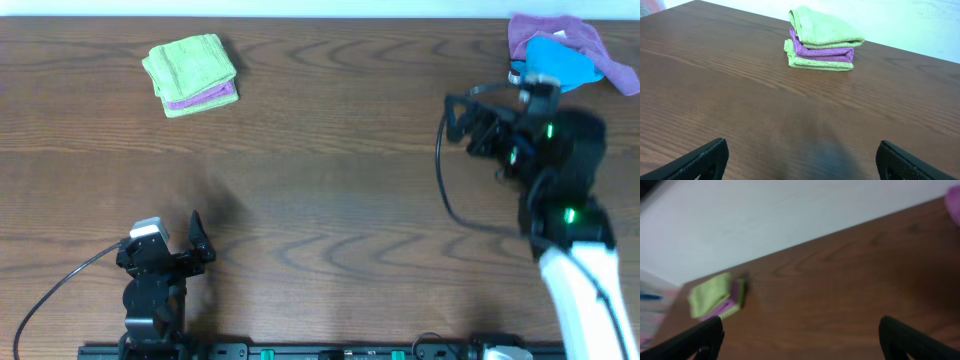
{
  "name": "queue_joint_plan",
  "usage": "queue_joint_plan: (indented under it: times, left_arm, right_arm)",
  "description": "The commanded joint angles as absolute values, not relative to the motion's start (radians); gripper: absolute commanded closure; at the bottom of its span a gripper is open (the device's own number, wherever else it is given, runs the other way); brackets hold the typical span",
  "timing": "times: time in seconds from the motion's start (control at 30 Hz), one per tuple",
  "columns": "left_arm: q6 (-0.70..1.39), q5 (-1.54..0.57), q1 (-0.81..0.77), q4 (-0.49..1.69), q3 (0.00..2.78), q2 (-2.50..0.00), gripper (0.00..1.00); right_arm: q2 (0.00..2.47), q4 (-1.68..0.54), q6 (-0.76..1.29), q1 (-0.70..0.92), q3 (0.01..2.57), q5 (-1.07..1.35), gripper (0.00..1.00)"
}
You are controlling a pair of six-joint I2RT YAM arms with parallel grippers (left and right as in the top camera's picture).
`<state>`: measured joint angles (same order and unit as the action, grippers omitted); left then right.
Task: Fold the cloth
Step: 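Reach the right gripper to the blue cloth on the pink cloth, then lower the right gripper and grasp the blue cloth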
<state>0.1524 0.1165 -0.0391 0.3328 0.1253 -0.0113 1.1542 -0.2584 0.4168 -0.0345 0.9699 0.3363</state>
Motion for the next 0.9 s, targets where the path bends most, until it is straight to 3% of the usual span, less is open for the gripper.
queue_joint_plan:
  times: [0.0, 0.5, 0.87]
  left_arm:
    - [0.135, 0.130, -0.032, 0.339, 0.103, -0.004, 0.05]
    - [0.135, 0.130, -0.032, 0.339, 0.103, -0.004, 0.05]
    - [0.135, 0.130, -0.032, 0.339, 0.103, -0.004, 0.05]
  right_arm:
    - [1.307, -0.353, 0.258, -0.060, 1.140, 0.278, 0.01]
    - [1.897, -0.836, 0.231, -0.179, 1.714, -0.118, 0.01]
    - [2.152, -0.960, 0.199, -0.279, 2.026, -0.226, 0.01]
